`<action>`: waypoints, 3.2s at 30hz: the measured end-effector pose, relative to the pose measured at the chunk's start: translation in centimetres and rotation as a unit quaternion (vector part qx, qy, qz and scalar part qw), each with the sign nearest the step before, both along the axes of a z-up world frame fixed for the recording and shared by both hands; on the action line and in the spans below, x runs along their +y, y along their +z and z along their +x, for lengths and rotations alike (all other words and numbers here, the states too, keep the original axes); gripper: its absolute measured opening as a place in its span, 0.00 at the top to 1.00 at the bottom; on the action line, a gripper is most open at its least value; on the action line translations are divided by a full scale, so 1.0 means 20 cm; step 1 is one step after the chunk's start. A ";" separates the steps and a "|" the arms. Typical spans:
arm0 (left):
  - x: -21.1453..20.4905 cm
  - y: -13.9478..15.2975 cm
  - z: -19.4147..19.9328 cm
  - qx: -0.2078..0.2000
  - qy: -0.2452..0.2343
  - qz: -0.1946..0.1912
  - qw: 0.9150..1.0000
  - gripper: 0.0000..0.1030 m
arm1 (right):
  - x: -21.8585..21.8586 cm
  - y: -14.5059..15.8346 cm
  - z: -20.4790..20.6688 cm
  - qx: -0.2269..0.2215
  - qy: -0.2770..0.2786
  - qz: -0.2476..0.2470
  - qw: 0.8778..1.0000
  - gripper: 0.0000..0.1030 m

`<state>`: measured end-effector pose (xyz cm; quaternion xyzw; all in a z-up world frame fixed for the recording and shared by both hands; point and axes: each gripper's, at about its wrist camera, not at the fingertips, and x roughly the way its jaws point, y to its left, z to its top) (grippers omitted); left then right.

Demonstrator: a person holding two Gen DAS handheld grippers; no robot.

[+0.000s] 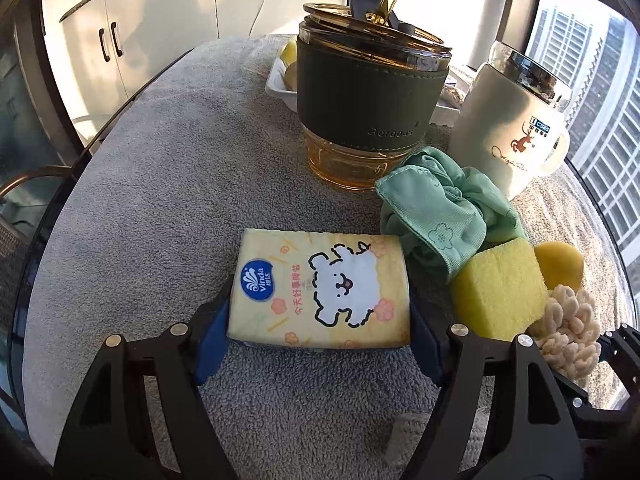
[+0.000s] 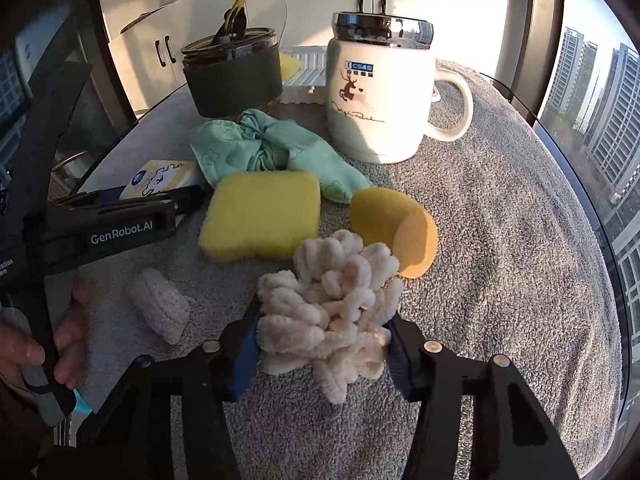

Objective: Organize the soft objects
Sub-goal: 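Grasp the yellow tissue pack with the left tool while the right grasps the white coral toy, then carry the yellow tissue pack and white coral toy toward the white tray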

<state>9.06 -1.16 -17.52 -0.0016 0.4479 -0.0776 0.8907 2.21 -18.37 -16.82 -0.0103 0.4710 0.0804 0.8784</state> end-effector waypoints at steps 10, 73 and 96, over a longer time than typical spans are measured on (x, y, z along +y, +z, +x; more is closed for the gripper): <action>0.04 0.09 -0.06 -0.026 0.001 -0.016 1.000 0.29 | -0.04 0.09 -0.08 -0.009 0.001 0.025 1.000 0.61; 0.59 0.18 0.57 -0.066 0.126 0.059 0.988 0.29 | -0.80 0.20 0.72 -0.029 -0.150 -0.073 0.986 0.61; 0.24 0.38 1.22 -0.120 0.022 0.086 0.989 0.29 | -0.61 0.29 1.35 -0.035 -0.079 -0.065 0.994 0.61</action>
